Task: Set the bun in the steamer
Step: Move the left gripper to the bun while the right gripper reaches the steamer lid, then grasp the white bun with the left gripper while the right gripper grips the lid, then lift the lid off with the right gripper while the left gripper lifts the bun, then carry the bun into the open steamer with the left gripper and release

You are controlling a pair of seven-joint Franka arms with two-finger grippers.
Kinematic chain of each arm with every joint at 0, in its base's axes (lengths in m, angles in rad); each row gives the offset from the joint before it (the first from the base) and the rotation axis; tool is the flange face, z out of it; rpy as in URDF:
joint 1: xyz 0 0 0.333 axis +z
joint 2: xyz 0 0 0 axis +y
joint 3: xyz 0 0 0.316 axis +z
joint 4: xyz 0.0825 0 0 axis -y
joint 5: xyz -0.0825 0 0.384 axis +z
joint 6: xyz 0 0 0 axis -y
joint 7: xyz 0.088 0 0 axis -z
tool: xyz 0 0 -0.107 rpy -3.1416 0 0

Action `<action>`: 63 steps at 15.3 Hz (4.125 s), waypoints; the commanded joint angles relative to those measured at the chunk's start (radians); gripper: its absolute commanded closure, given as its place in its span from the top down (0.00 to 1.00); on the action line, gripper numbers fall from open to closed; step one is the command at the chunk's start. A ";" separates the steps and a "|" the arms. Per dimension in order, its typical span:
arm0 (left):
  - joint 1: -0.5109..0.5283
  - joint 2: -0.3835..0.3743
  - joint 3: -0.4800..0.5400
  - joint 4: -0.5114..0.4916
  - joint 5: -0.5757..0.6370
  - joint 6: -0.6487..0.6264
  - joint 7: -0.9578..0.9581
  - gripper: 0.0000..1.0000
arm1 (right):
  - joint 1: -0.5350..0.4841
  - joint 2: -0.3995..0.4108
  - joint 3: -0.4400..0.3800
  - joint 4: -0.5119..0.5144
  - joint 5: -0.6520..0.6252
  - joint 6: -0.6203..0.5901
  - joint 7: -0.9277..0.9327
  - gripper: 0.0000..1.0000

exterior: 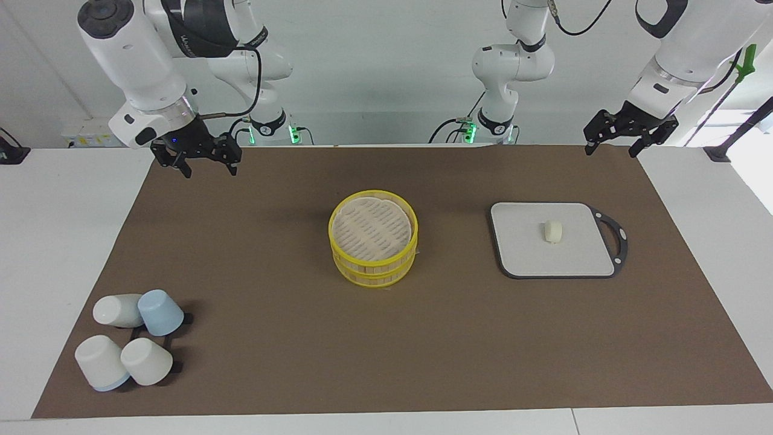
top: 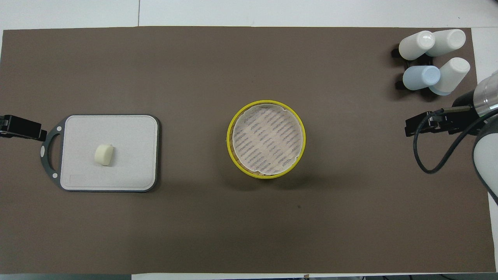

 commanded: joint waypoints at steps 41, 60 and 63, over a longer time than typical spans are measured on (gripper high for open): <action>-0.086 0.164 0.003 -0.304 -0.047 0.447 -0.029 0.23 | 0.278 0.375 0.039 0.386 -0.016 -0.134 0.045 0.00; -0.768 0.447 0.004 -0.232 -0.003 0.869 -0.973 0.38 | 0.104 0.296 0.036 0.299 -0.177 -0.236 -0.377 0.00; -0.766 0.447 0.006 -0.241 -0.003 0.874 -0.978 0.93 | 0.107 0.296 0.036 0.299 -0.176 -0.235 -0.377 0.00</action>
